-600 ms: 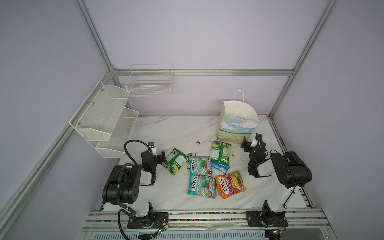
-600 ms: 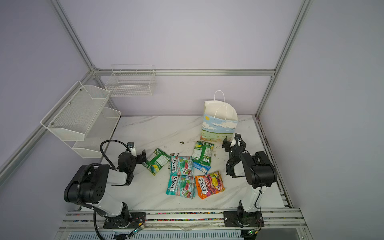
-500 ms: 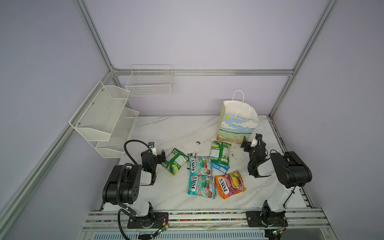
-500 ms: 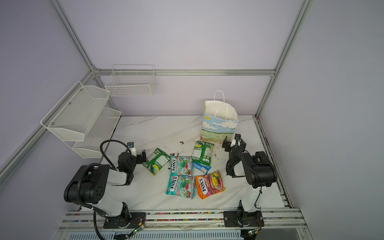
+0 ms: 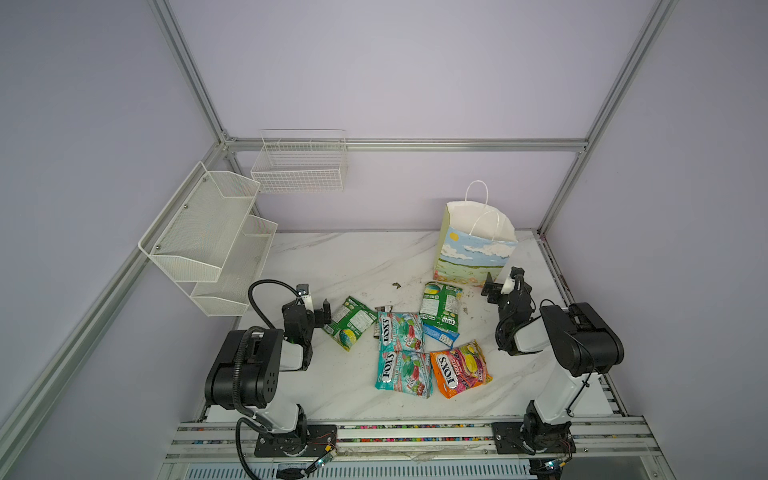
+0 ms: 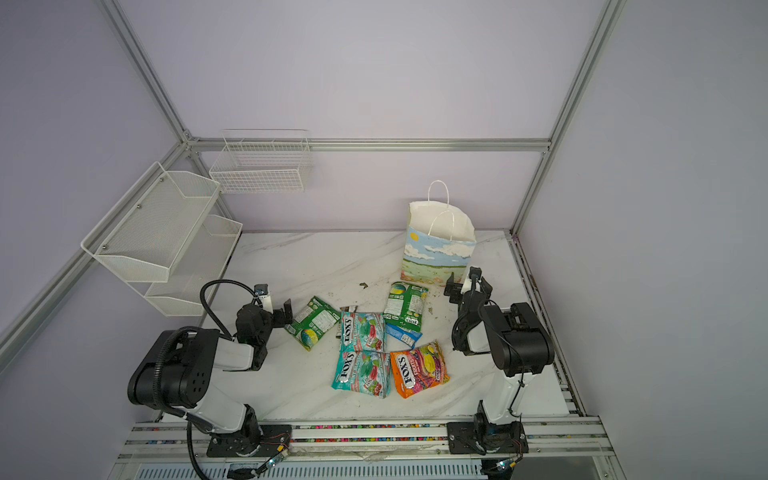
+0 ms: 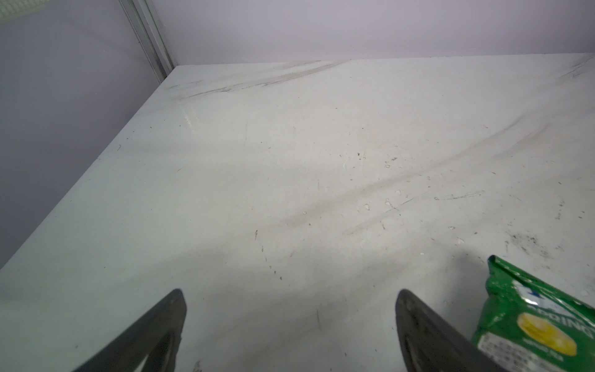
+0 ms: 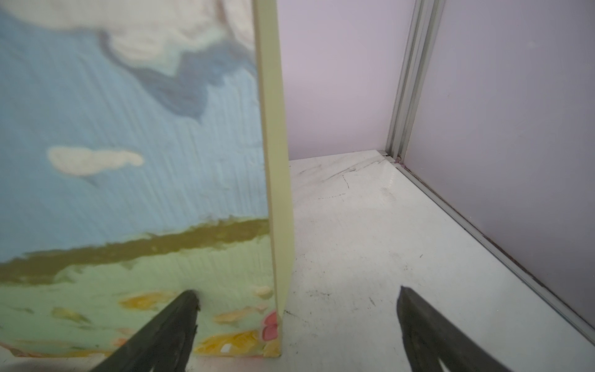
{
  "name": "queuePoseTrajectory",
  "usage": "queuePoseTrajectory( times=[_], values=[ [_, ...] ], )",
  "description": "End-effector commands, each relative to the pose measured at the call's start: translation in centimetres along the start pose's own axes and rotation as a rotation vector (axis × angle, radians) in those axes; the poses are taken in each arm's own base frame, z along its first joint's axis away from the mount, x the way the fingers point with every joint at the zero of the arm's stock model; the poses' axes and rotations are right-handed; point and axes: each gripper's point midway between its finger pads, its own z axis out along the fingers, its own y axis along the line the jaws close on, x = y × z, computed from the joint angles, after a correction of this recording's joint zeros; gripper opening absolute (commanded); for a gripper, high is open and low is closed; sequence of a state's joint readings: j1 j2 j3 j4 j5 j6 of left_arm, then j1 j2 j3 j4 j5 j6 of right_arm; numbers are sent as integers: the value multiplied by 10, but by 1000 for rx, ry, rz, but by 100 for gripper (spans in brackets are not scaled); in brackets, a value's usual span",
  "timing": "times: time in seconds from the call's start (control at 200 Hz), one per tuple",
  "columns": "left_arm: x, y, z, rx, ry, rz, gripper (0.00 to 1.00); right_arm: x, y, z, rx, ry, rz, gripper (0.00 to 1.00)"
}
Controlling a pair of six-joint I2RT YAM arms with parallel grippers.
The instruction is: Place the snacks into the paper bag
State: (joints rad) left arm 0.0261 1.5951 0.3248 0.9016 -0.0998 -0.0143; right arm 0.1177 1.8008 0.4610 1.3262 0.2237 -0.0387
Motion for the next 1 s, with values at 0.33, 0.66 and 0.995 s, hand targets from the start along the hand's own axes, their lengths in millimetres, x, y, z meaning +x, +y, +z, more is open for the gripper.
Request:
queuePoseTrajectory(
  times=[0.33, 0.66, 0.995],
  values=[
    [-44, 2, 3, 0, -121, -6, 100, -15, -1, -1, 0, -49, 1, 97],
    [-43, 5, 5, -17, -109, -23, 100, -15, -1, -1, 0, -49, 2, 97],
    [-85, 15, -5, -75, 7, -27, 100, -43, -27, -23, 139, -126, 61, 97]
  ],
)
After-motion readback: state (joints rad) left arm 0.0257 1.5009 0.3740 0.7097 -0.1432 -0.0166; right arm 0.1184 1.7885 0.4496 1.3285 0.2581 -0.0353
